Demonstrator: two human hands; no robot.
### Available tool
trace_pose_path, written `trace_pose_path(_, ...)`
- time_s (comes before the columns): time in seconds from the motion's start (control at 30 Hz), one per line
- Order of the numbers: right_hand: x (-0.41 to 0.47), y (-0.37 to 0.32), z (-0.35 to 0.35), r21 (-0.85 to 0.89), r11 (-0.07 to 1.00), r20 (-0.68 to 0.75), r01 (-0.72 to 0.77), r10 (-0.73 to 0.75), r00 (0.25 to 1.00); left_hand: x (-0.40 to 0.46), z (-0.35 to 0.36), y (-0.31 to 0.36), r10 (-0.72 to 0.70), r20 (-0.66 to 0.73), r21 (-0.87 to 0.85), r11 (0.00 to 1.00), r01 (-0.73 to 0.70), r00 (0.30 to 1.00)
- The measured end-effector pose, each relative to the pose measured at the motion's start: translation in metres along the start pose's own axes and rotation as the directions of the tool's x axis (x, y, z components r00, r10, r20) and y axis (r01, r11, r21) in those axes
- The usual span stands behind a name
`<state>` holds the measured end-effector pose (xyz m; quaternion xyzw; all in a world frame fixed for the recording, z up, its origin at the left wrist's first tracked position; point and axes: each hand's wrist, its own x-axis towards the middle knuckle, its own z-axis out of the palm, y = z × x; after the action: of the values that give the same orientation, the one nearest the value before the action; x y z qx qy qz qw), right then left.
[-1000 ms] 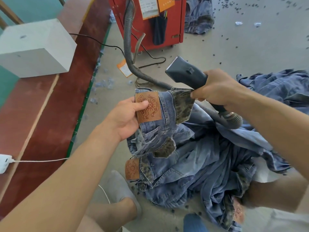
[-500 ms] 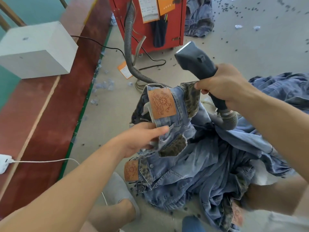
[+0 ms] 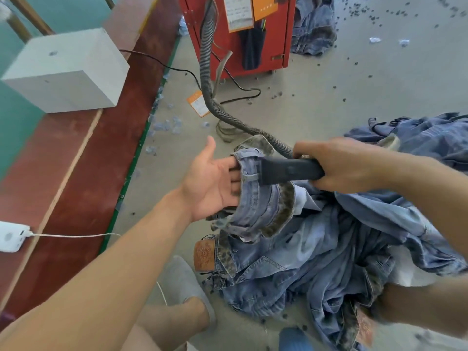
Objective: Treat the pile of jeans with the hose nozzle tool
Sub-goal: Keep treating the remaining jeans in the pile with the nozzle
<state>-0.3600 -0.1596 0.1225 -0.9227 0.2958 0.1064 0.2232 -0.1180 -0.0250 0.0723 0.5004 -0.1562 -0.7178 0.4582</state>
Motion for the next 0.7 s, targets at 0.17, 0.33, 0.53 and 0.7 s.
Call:
trace_pose_path(0.17,0.008,-0.022,-0.001,0.209,0.978,-0.257,-0.021,0.076,0.963,0.007,0.015,-0.005,-0.015,0.113,-0.174,0.984,0.034,0.993)
trace_pose_path(0.33,0.022,-0.033,-0.007,0.411,0.894,-0.233,-0.176,0.289,0.929,0.016,0.060,-0.010,0.024,0.196,-0.190,0.982,0.014,0.980)
trace_pose_path(0.53,0.032,-0.020,0.006,0.422,0.869,-0.356,-0.258,0.421,0.834,0.028,0.047,0.004,0.090,0.062,-0.034,0.996,-0.088,0.994)
trace_pose_path(0.7,0.025,0.002,-0.006,0.826,0.534,-0.246,-0.179,0.627,0.739,0.036,0.000,-0.027,0.311,-0.836,0.425,0.888,0.175,0.452)
